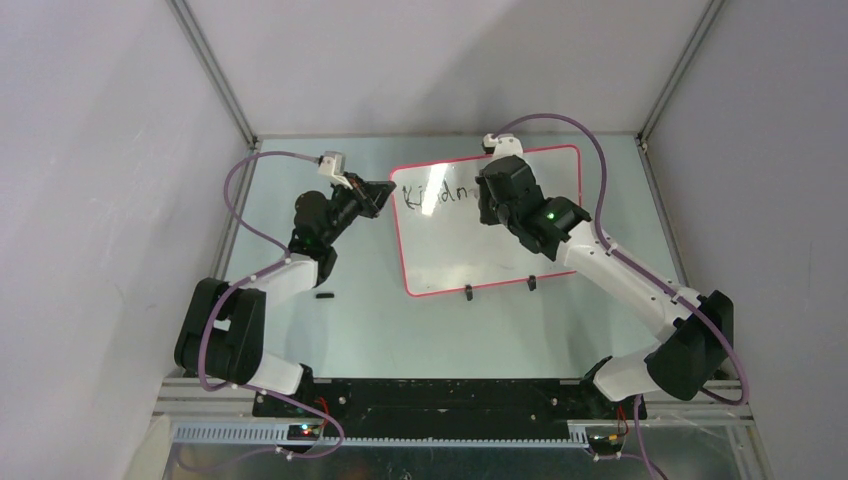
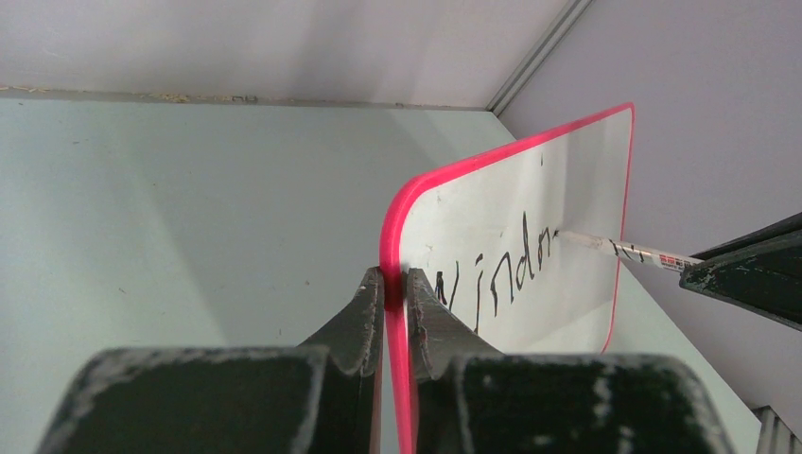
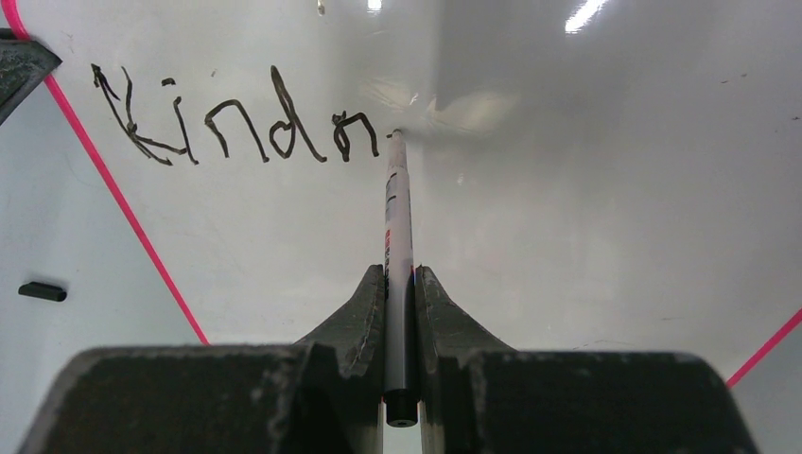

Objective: Write a sentence on the whiteboard

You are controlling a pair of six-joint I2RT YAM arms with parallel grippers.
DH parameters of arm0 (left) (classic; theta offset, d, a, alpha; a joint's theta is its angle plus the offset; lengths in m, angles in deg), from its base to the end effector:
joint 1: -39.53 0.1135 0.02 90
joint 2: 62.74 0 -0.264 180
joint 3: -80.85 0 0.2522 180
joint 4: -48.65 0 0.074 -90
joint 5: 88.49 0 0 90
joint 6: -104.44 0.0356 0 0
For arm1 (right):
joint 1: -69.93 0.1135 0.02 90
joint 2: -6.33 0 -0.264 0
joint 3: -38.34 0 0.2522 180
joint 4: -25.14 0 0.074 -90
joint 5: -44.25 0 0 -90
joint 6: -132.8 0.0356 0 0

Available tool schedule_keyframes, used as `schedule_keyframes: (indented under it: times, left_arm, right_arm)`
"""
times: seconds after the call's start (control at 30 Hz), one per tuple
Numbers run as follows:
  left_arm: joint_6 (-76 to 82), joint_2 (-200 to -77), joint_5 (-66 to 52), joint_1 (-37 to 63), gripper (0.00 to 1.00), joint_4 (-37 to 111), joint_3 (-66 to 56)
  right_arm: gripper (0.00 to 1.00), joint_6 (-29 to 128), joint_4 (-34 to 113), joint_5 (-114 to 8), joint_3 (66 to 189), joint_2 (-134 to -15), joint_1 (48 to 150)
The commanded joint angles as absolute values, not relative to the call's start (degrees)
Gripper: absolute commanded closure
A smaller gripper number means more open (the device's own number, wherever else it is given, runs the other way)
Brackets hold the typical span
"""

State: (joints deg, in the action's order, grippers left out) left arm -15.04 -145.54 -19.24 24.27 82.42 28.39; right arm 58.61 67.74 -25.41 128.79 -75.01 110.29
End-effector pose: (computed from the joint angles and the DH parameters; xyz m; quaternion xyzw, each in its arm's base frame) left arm 0.2974 -0.0942 0.2544 0.0466 0.6855 -0.3867 0.6152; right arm 0.2510 0.1970 0.3552 -0.1027 0.8650 0.0821 0.4843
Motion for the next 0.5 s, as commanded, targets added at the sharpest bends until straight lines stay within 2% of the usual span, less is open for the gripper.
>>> schedule_keyframes:
  times: [0.0, 0.47]
  left_arm:
    - [-12.9, -143.5, -20.3, 23.0, 1.0, 84.9, 28.8]
    - [-12.8, -143.4, -20.3, 22.9, 1.0, 85.1, 28.9]
  right_arm:
    - [1.0, 58.4, 67.3, -22.1, 129.6, -75.1, 109.9]
    - [1.0, 58.0, 66.0, -22.6, 129.6, -74.5, 109.5]
